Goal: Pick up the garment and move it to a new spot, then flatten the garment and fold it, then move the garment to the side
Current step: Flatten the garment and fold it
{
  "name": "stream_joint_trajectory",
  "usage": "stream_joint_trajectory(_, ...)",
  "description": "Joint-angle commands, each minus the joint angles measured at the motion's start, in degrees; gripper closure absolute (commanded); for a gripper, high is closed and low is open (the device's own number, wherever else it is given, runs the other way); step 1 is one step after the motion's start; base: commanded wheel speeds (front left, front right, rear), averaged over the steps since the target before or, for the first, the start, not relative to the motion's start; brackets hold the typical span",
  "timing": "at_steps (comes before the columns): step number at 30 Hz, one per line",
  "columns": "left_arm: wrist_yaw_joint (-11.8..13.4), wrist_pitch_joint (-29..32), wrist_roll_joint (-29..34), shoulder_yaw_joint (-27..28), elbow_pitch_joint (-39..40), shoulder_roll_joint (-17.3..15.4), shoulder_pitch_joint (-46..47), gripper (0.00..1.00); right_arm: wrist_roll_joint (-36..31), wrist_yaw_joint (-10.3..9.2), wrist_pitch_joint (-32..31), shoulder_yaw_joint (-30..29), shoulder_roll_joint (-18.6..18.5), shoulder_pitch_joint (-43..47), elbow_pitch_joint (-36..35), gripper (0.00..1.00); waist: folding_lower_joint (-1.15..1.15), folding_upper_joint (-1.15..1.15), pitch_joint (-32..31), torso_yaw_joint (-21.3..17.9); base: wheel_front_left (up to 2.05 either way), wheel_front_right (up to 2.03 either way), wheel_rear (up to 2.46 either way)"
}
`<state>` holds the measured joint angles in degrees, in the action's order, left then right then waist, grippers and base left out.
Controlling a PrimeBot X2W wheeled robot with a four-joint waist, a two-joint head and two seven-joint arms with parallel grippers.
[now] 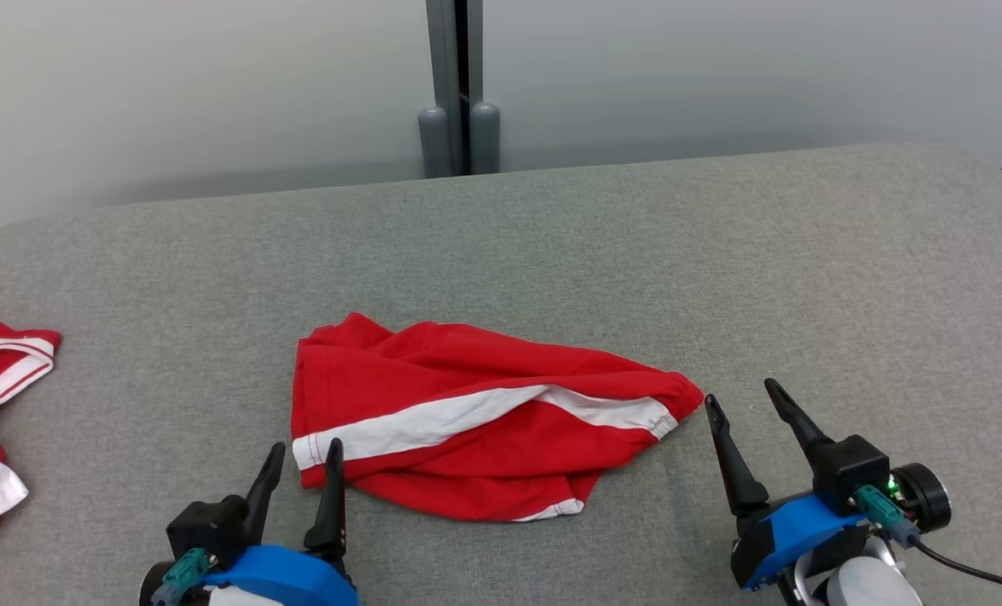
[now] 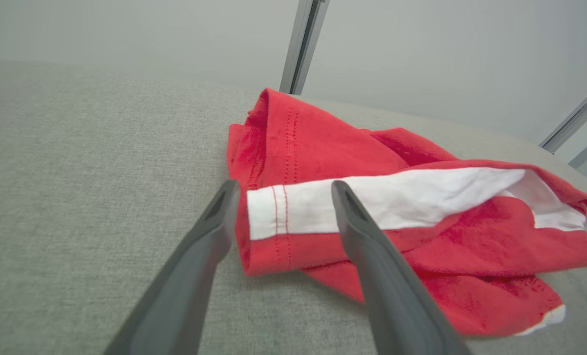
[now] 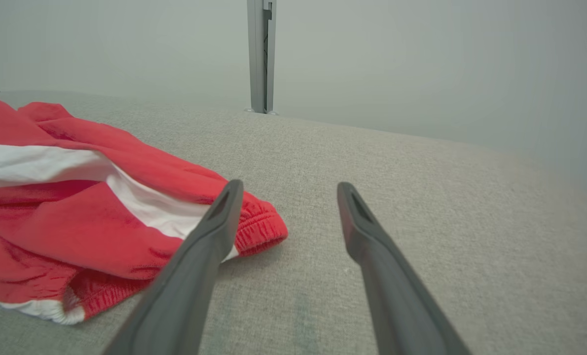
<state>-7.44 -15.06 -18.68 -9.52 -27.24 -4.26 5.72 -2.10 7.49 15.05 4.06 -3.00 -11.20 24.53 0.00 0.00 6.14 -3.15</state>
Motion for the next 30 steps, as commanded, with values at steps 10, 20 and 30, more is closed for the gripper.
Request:
stream_joint_trajectory(10, -0.08, -0.17, -5.87, -0.96, -1.78, -0.3, 0.82, 0.0, 3.03, 0.01, 0.2, 1.15, 0.08, 1.52, -1.63, 0.0, 0.0, 0.0, 1.58, -1.87, 0.0, 0.0, 0.0)
stream_joint_trajectory(20, -0.08, -0.17, -8.3, -3.25, -1.12, -2.36, 1.32, 1.0, 5.94, 0.01, 0.21, 3.49, 0.08, 1.89, -0.2, 0.0, 0.0, 0.0, 1.42, -1.54, 0.0, 0.0, 0.0)
stream_joint_trajectory(30, -0.08, -0.17, -7.24, -3.2, -0.31, -2.77, -0.03, 1.0, 11.53, 0.01, 0.21, 5.89, 0.07, 2.01, 4.32, 0.0, 0.0, 0.0, 0.91, 0.64, 0.0, 0.0, 0.0)
